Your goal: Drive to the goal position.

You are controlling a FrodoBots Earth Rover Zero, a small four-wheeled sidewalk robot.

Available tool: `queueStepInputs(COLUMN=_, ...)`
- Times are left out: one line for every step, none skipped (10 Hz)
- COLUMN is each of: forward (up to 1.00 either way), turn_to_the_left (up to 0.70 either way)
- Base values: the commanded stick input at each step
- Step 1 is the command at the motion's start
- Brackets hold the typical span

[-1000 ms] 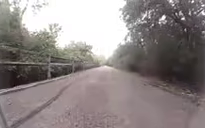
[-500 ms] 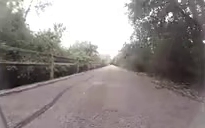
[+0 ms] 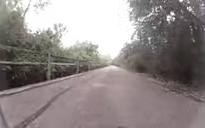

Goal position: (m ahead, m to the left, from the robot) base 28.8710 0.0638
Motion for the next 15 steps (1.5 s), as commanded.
queueStepInputs(forward=0.70, turn_to_the_left=0.00)
queueStepInputs(forward=0.70, turn_to_the_left=0.00)
queueStepInputs(forward=0.70, turn_to_the_left=0.00)
queueStepInputs(forward=0.70, turn_to_the_left=0.00)
queueStepInputs(forward=0.70, turn_to_the_left=-0.01)
queueStepInputs(forward=0.70, turn_to_the_left=-0.35)
queueStepInputs(forward=0.70, turn_to_the_left=-0.34)
queueStepInputs(forward=0.70, turn_to_the_left=-0.32)
queueStepInputs(forward=0.70, turn_to_the_left=-0.13)
queueStepInputs(forward=0.70, turn_to_the_left=0.00)
queueStepInputs(forward=0.70, turn_to_the_left=0.00)
queueStepInputs(forward=0.70, turn_to_the_left=0.00)
queueStepInputs(forward=0.70, turn_to_the_left=0.00)
queueStepInputs(forward=0.70, turn_to_the_left=0.00)
queueStepInputs(forward=0.70, turn_to_the_left=0.00)
